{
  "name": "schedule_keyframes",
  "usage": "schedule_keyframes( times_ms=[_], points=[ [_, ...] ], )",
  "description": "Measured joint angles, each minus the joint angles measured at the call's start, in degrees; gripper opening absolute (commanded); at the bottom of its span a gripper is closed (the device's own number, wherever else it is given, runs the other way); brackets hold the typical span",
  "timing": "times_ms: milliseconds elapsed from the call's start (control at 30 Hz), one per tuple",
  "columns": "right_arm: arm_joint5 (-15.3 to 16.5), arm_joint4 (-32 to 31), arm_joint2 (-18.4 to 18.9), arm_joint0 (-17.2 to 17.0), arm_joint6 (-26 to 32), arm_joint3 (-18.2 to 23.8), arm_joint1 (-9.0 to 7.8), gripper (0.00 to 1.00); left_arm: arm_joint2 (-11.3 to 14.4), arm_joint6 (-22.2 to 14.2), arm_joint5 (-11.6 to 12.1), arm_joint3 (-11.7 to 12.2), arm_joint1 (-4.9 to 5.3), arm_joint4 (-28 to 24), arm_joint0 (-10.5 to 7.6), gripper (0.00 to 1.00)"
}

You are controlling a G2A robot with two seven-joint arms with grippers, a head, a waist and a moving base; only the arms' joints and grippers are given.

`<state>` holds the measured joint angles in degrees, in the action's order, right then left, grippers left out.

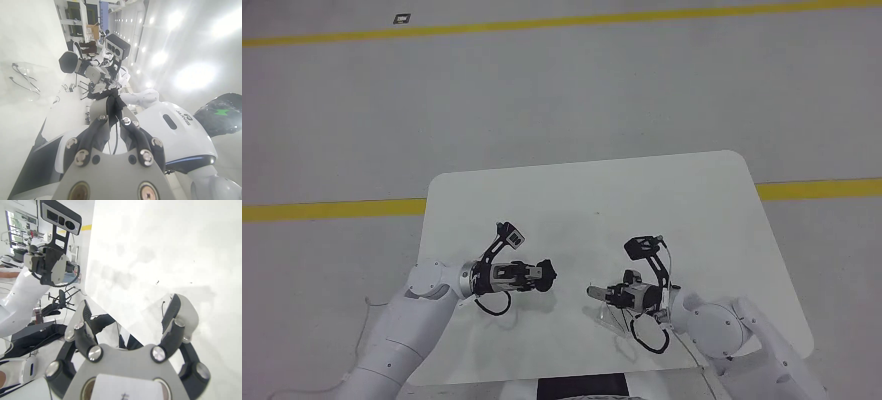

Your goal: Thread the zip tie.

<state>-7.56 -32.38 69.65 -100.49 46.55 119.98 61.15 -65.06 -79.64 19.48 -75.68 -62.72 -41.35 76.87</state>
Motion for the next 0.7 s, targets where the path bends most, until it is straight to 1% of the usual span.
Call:
schedule_keyframes(
  times_ms=[100, 167, 300, 400, 500, 600, 700],
  points=[
    [0.4, -0.6, -0.3, 0.2, 0.0, -0.1, -0.04, 1.0, 0.0, 0.0, 0.0, 0.0, 0.0, 0.0, 0.0, 0.0],
    [0.4, -2.7, -0.6, 0.6, 1.8, 0.4, -0.22, 1.0, 0.0, 0.0, 0.0, 0.0, 0.0, 0.0, 0.0, 0.0],
    [-0.5, -9.2, -1.9, 2.1, 9.6, 3.3, -0.76, 1.0, 0.0, 0.0, 0.0, 0.0, 0.0, 0.0, 0.0, 0.0],
    [-0.5, -12.6, -3.3, 3.3, 14.7, 5.3, -1.0, 1.0, 0.0, 0.0, 0.0, 0.0, 0.0, 0.0, 0.0, 0.0],
    [-1.5, -15.7, -4.8, 4.5, 18.8, 6.6, -1.1, 1.0, 0.0, 0.0, 0.0, 0.0, 0.0, 0.0, 0.0, 0.0],
    [-1.8, -16.5, -6.6, 5.7, 20.9, 6.4, -0.97, 1.0, 0.0, 0.0, 0.0, 0.0, 0.0, 0.0, 0.0, 0.0],
    [-1.8, -16.4, -6.6, 5.8, 20.9, 6.4, -0.96, 1.0, 0.0, 0.0, 0.0, 0.0, 0.0, 0.0, 0.0, 0.0]
  ],
)
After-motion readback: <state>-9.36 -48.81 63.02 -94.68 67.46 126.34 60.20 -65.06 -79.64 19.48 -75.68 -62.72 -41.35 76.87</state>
